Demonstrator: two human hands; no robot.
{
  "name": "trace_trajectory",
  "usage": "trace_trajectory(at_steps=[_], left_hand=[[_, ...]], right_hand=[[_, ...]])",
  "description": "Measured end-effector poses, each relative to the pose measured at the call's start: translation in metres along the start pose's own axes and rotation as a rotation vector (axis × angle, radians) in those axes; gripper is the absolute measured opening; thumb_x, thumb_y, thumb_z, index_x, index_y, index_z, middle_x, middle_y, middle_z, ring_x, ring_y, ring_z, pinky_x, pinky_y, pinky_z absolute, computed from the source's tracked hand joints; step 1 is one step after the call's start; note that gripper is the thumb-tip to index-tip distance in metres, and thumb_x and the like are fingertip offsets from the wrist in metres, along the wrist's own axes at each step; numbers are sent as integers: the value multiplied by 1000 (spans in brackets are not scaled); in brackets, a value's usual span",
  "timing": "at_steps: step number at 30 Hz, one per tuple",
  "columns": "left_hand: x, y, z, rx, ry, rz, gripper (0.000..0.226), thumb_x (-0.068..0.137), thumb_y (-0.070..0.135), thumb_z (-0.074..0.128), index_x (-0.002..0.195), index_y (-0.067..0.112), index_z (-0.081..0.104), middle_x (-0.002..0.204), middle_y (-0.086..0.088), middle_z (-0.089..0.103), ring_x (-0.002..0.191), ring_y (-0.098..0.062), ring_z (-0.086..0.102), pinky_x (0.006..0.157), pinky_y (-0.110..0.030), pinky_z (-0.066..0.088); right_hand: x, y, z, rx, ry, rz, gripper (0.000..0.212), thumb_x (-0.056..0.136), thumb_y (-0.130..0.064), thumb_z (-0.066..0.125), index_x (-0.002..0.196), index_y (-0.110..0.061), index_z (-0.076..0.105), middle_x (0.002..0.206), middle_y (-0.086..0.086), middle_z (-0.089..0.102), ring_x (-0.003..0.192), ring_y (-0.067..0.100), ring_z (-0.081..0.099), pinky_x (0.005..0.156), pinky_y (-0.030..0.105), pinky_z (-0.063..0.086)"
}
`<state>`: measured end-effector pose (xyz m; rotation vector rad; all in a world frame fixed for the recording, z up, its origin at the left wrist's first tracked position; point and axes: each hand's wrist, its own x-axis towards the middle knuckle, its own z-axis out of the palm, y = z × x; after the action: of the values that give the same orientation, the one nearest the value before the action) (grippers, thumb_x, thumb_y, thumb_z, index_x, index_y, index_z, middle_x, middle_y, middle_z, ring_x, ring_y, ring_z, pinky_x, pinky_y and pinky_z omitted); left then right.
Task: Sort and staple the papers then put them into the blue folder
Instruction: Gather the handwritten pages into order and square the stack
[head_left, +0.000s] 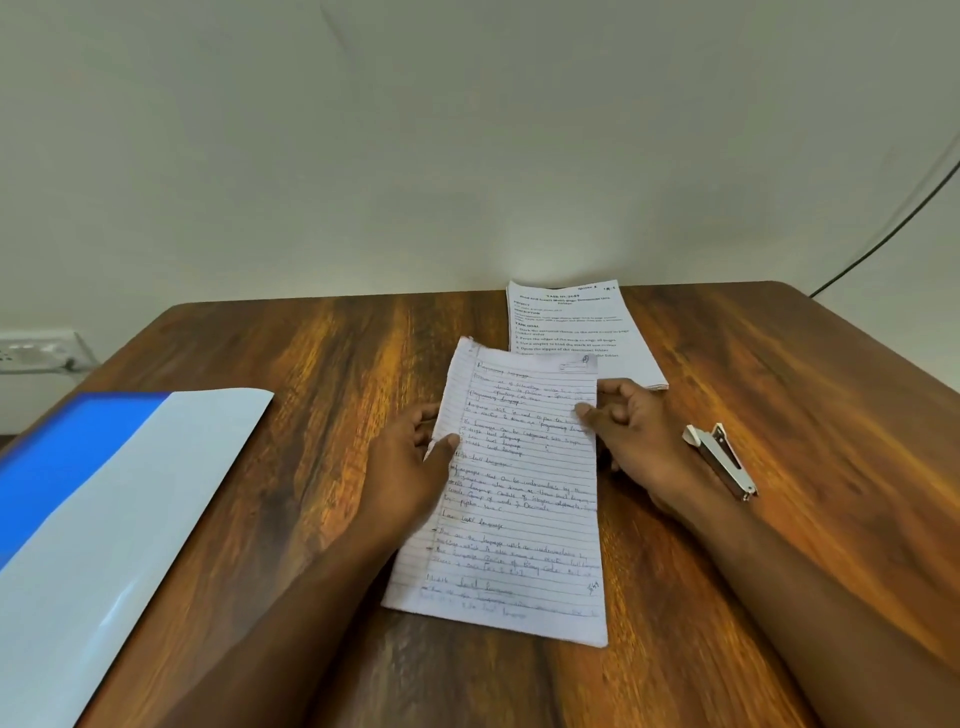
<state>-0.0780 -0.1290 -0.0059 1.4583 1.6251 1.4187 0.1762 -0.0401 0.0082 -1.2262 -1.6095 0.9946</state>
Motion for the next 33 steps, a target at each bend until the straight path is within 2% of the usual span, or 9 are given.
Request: trace_trajectory(at_steps=[2,7,11,15,19,21,25,29,33], left_hand=[[-1,-1,1,16,35,0,32,101,12,66,132,19,66,122,10,75,110,-6,72,94,-42,62],[-2,1,2,58,90,-3,37,102,13,65,138,23,63,126,13,72,112,-2,70,96,-37,61],[-4,0,2,59,112,-12,40,101,13,67,139,25,61,127,12,72,112,-4,70,96,-36,61],[-5,-1,1,54,89,-8,41,99,15,70,138,26,62,124,13,73,109,-2,71,93,-31,62],[-5,0,1,56,47,-8,42,98,18,72,139,25,62,121,13,75,104,-1,73,87,-26,61],[-4,2,-1,46,3,-18,42,98,18,73,138,25,62,119,11,76,103,-4,74,86,-29,62],[2,9,-8,-38,-109,-174,34,94,12,77,126,19,65,102,-1,81,92,-16,79,85,-44,64],[1,22,-17,-268,-255,-409,26,90,-4,75,114,0,66,93,-13,81,81,-23,80,60,-29,64],[3,23,-24,-300,-336,-474,27,87,-6,76,113,-6,67,100,-18,80,83,-26,80,61,-29,64]], right_hand=[[-11,-3,2,-10,-61,17,30,97,-22,73,124,-22,60,87,3,80,72,15,75,45,24,49],[-29,0,6,-15,-142,27,45,89,-20,82,130,-23,62,80,11,76,66,19,72,48,26,50],[-39,0,4,39,-206,47,37,89,-13,81,123,-18,68,82,14,77,73,37,74,55,34,57],[-42,2,5,32,-134,57,25,87,-12,83,110,-18,75,81,11,77,79,33,76,74,45,62],[-42,0,7,36,-32,69,19,87,-9,82,101,-19,74,80,11,76,76,27,77,71,41,64],[-42,0,7,40,18,64,16,87,-9,82,98,-17,74,77,9,76,75,27,77,68,41,63],[-43,-1,3,66,99,81,13,88,-11,82,98,-12,74,82,8,78,76,28,77,63,35,63],[-45,-1,-2,121,159,99,13,86,-10,83,96,-9,74,83,9,79,78,29,78,64,35,64],[-50,2,-7,188,167,113,13,87,-11,82,97,-8,74,85,8,80,80,30,79,73,44,64]])
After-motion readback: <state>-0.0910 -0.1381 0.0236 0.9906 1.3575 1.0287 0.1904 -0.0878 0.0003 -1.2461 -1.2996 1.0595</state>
